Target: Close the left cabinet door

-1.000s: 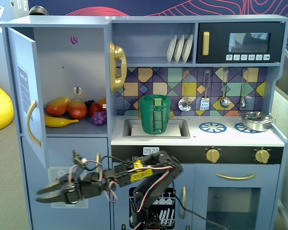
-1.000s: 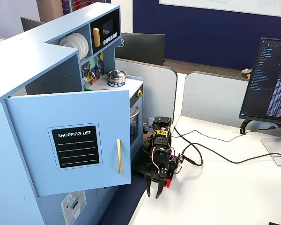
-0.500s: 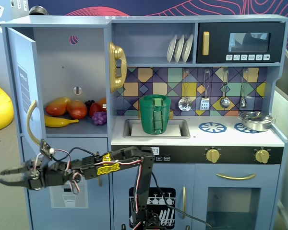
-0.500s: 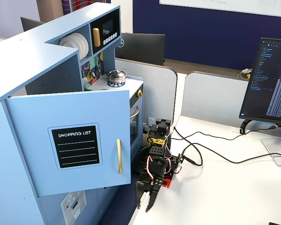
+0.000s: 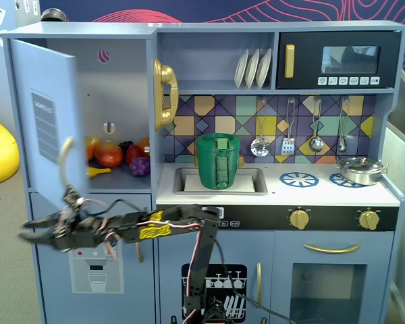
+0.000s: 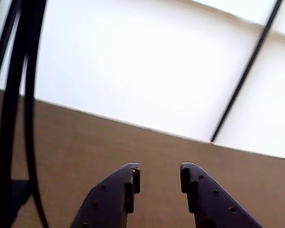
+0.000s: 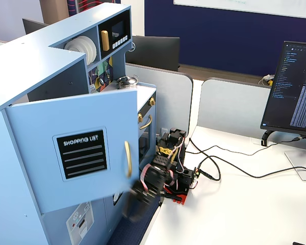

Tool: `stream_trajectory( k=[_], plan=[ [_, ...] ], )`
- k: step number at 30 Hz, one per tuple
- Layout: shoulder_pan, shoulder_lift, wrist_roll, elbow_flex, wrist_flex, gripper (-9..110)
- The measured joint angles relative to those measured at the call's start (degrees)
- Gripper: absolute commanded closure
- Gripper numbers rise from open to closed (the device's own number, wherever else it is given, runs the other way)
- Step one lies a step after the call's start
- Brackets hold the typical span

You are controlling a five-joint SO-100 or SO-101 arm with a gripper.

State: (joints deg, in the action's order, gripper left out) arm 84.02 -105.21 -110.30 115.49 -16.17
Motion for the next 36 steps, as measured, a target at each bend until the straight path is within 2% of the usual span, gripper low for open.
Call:
stream_trajectory(
  k=[5, 12, 19, 22, 27, 33, 36],
  plan=[
    [-13.5, -11.7, 1.9, 11.0, 0.1, 102],
    [-29.4, -17.0, 3.5, 11.9, 1.9, 102],
    [-29.9, -33.7, 4.5, 25.0, 12.4, 102],
    [-34.2, -46.4, 7.6, 32.6, 22.9, 102],
    [-50.0, -64.1, 15.0, 39.5, 51.8, 101],
    [-72.9, -67.4, 13.5, 51.9, 78.0, 101],
    [-77.7, -70.2, 16.6, 56.0, 85.7, 101]
  ],
)
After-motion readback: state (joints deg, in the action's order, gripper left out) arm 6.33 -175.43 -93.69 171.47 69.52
